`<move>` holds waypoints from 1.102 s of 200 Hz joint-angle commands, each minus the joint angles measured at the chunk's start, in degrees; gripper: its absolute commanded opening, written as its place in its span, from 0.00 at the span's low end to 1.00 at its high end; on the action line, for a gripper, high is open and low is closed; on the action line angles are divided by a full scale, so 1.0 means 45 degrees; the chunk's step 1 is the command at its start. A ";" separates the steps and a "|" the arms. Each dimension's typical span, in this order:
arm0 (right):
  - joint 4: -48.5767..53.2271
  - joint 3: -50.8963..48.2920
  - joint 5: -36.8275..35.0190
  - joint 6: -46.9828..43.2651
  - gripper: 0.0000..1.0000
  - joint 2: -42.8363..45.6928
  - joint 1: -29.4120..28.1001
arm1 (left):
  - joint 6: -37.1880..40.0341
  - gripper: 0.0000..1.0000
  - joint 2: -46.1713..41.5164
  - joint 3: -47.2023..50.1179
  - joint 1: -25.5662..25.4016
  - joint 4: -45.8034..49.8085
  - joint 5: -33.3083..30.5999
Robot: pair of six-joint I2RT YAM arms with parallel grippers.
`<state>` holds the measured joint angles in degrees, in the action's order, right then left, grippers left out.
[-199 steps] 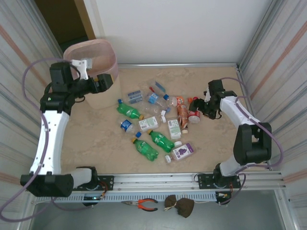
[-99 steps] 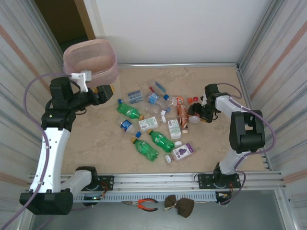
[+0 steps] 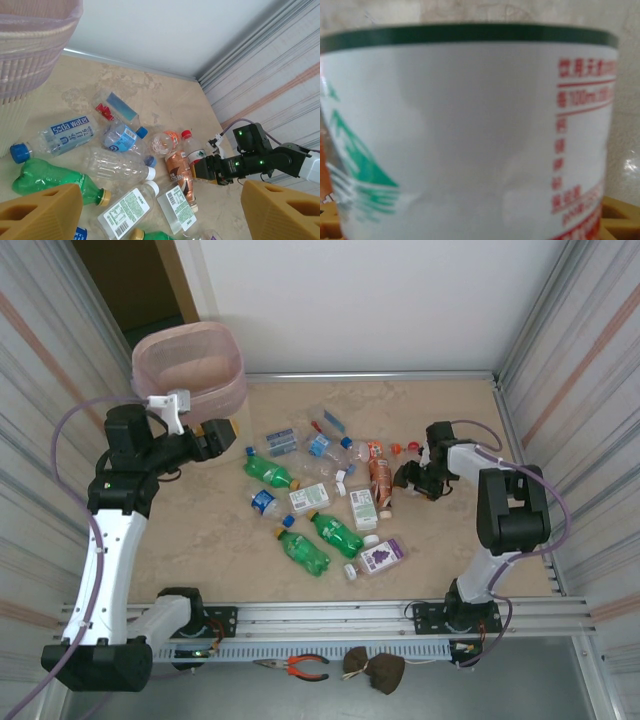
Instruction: Put the plastic bottles in the bin
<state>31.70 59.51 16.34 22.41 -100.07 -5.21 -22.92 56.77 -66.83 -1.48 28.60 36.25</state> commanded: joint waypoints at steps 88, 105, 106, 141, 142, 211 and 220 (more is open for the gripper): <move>0.1080 -0.0138 0.0008 -0.1057 0.60 0.5563 -0.0576 | -0.1372 0.83 -0.0249 0.0487 -0.0896 -0.4245 0.1074; 0.0772 -0.0055 0.0500 -0.1681 0.60 0.6913 -0.1108 | -0.1313 0.83 -0.0204 0.0438 -0.1461 -0.5184 0.1133; 0.0750 -0.0057 0.0535 -0.1720 0.60 0.6988 -0.1147 | -0.1294 0.83 -0.0190 0.0437 -0.1484 -0.5243 0.1139; -0.1131 -0.0305 0.1437 -0.2898 0.58 0.9745 -0.2667 | -0.0580 0.83 0.0079 0.0000 -0.2993 -0.6784 0.1342; -0.1217 -0.0329 0.1462 -0.2914 0.58 0.9878 -0.2707 | -0.0536 0.83 0.0089 -0.0006 -0.3042 -0.6814 0.1350; -0.4565 -0.0245 0.3418 -0.3482 0.56 1.1936 -0.4958 | 0.1601 0.88 0.1161 -0.1494 -0.6419 -0.8438 0.1877; -0.4670 -0.0044 0.3579 -0.3571 0.55 1.1916 -0.5245 | 0.1832 0.89 0.1424 -0.1776 -0.6800 -0.8446 0.2008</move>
<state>15.57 57.69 28.01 8.29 -45.91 -26.11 -19.70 61.04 -71.05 -28.51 -4.67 42.54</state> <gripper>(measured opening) 0.581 0.882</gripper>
